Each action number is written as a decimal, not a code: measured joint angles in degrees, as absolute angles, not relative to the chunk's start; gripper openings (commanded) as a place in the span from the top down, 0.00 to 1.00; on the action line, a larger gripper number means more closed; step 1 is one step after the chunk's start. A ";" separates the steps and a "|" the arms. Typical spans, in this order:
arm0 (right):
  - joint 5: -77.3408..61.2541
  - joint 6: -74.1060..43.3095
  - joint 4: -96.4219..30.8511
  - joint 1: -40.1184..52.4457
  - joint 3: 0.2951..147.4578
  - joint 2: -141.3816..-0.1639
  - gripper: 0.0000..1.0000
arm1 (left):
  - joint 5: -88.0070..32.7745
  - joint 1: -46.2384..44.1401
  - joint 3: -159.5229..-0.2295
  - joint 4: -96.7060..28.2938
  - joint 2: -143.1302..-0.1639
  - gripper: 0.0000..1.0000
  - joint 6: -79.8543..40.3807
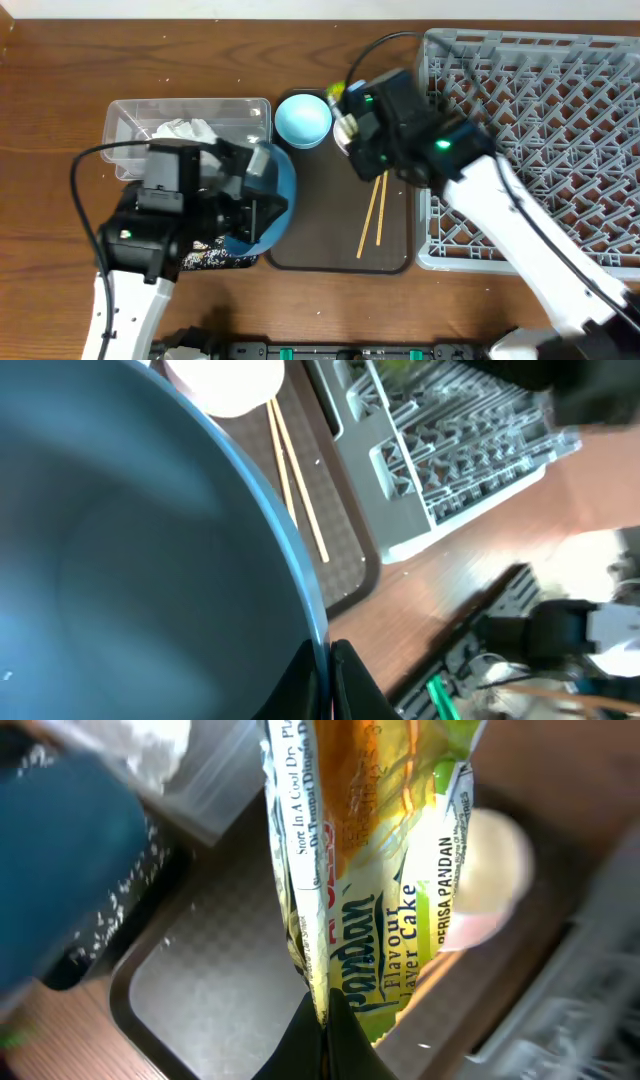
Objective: Sort waste into correct bins and load items into the dishwasher rack
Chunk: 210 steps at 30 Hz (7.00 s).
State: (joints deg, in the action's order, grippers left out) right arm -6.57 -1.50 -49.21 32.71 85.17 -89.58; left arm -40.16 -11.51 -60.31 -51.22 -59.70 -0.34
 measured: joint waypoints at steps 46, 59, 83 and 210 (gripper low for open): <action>-17.69 -6.57 -30.87 25.15 85.17 -85.49 0.99 | -3.60 -16.69 -61.23 -43.62 -61.91 0.41 -16.32; -19.40 -8.23 -6.79 42.19 85.19 -107.11 0.92 | 1.52 11.86 -61.76 -50.13 -45.60 0.36 -25.39; -16.05 -7.27 -0.34 44.97 84.90 -116.53 0.39 | -2.20 11.90 -61.76 -53.87 -47.57 0.36 -26.85; -79.92 35.11 -84.18 -17.37 93.76 -88.92 0.99 | -3.46 11.90 -61.76 -53.80 -53.39 0.16 -25.67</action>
